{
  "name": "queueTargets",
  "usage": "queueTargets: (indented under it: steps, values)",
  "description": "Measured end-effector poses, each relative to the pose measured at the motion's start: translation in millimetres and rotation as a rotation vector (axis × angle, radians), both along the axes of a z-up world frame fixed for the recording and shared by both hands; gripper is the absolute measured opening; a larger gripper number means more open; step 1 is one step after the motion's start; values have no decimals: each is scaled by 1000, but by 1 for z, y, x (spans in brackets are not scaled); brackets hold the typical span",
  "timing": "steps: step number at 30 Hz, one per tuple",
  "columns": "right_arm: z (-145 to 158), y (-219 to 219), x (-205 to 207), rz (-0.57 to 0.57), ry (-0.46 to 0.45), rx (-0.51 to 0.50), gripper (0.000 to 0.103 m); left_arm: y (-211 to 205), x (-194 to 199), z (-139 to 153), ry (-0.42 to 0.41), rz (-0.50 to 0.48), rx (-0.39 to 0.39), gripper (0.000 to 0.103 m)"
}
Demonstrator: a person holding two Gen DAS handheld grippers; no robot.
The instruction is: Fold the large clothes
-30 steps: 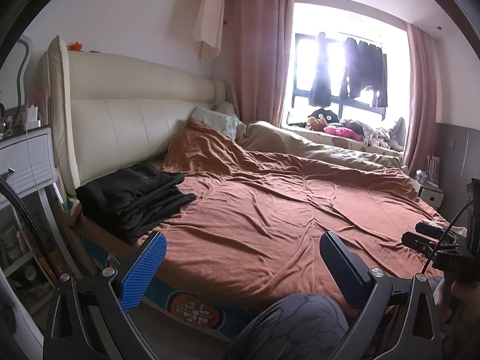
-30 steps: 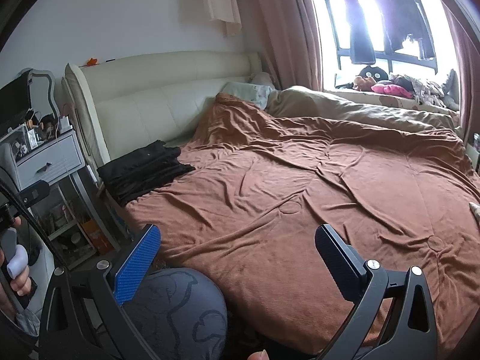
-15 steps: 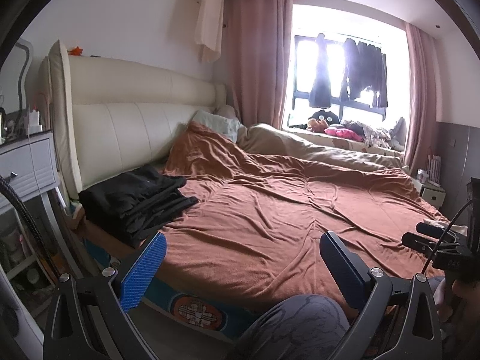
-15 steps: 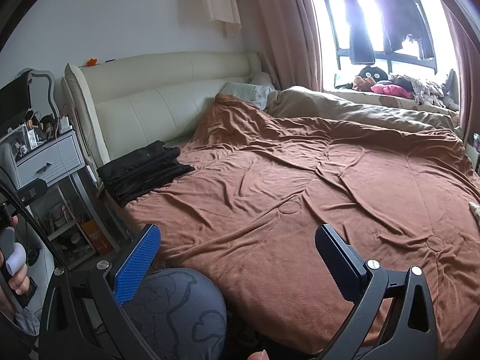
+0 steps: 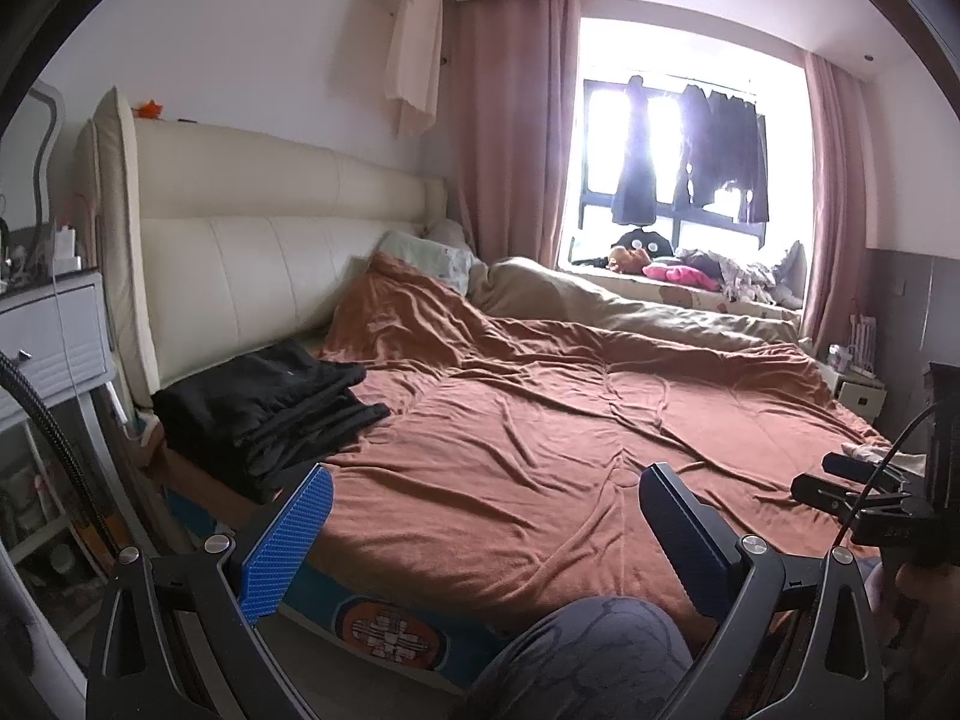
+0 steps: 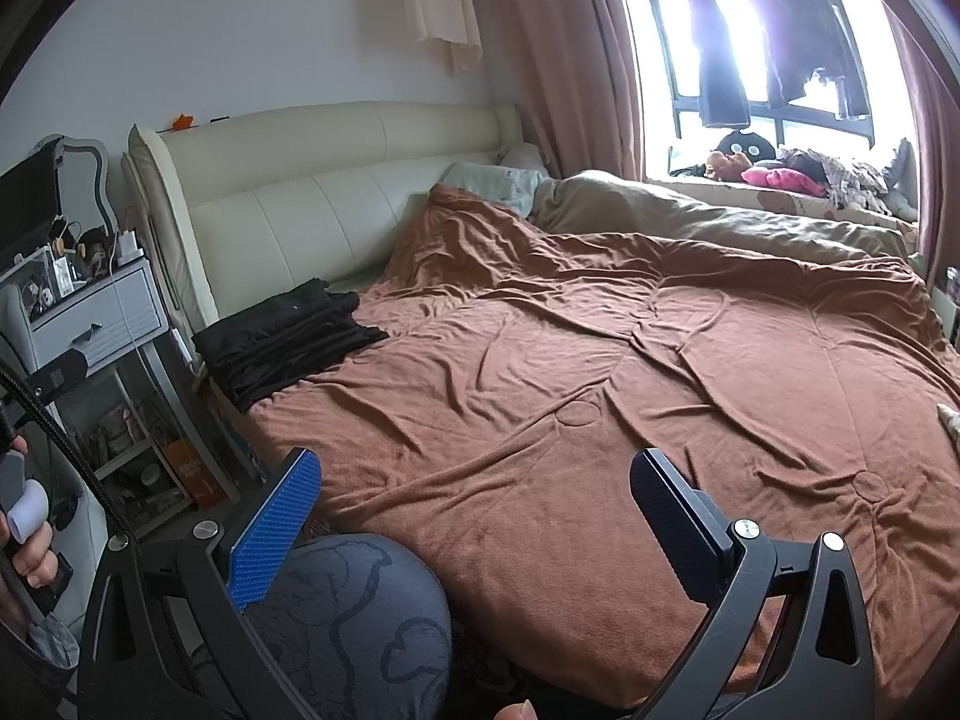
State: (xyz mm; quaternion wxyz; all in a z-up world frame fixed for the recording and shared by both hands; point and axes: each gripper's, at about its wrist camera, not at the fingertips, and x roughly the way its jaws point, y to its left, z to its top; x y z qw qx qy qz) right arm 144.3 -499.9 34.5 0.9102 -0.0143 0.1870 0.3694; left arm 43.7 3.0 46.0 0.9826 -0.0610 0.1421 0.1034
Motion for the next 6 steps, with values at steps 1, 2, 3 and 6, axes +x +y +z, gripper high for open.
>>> queueTargets:
  steps: [1,2,3,6]
  values:
    - [0,-1,0,-1,1,1,103,0,0,0,2,1,0,103]
    - [0,-2,1,-2,1,1,103,0,1,0,3,4,2,103]
    - [0,-3,1,-4,2,2,103,0,1,-1,4,5,4,103]
    - [-1,-4,2,-11,2,-3,103,1,1,-1,5,9,5,103]
